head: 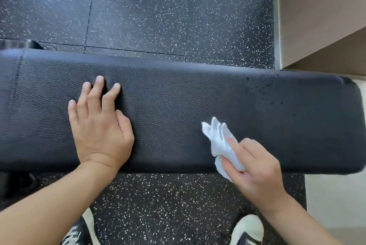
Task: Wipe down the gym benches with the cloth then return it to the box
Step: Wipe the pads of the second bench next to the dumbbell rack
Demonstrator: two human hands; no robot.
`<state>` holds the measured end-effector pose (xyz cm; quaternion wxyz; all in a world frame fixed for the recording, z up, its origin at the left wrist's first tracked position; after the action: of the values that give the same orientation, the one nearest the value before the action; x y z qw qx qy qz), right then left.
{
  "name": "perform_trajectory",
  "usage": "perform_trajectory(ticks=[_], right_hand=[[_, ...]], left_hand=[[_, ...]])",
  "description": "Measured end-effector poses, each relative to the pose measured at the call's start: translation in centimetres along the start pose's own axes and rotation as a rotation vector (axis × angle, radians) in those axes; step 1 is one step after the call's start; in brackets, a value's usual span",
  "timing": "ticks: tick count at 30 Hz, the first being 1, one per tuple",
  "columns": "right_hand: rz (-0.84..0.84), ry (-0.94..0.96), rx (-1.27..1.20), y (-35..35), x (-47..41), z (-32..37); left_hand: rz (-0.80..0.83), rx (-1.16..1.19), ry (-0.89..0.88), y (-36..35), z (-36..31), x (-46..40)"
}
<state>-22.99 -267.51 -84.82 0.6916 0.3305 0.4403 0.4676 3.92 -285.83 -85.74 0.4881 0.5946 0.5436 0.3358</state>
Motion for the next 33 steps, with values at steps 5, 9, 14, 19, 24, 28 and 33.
perform_trajectory(ticks=[5,9,14,19,24,28,33], right_hand=[[-0.103,-0.017,0.037,-1.9,-0.8,3.5],[-0.081,0.045,-0.009,-7.4,-6.6,11.8],[-0.037,-0.029,0.012,-9.3,-9.0,14.9],[0.01,0.047,0.008,-8.4,-9.2,14.4],[-0.014,0.054,0.065,-4.6,-7.3,8.0],[-0.024,-0.092,0.104,-0.2,-3.3,2.1],[0.027,-0.155,0.02,1.0,3.3,3.1]], left_hand=[[0.004,0.005,-0.005,-0.3,0.4,0.1],[0.044,0.034,0.026,0.1,0.3,0.1],[0.133,0.03,0.04,0.3,0.6,-0.1],[0.141,0.004,0.011,0.5,0.5,-0.1],[0.218,-0.138,-0.043,0.8,-0.4,-0.2],[0.327,-0.258,-0.419,1.4,-1.8,-0.7],[0.518,-0.264,-0.721,1.1,-7.0,-0.9]])
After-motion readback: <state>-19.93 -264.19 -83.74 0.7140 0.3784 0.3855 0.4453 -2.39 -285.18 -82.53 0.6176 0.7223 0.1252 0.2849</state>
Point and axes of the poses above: each hand's wrist, its own x-axis away from the middle knuckle, its own y-axis out of the back of the hand, z = x × y, the point moved 3 cm from there along -x, towards the middle knuckle, and after that the axes turned 2 degrees about x, right-handed, at the moved point
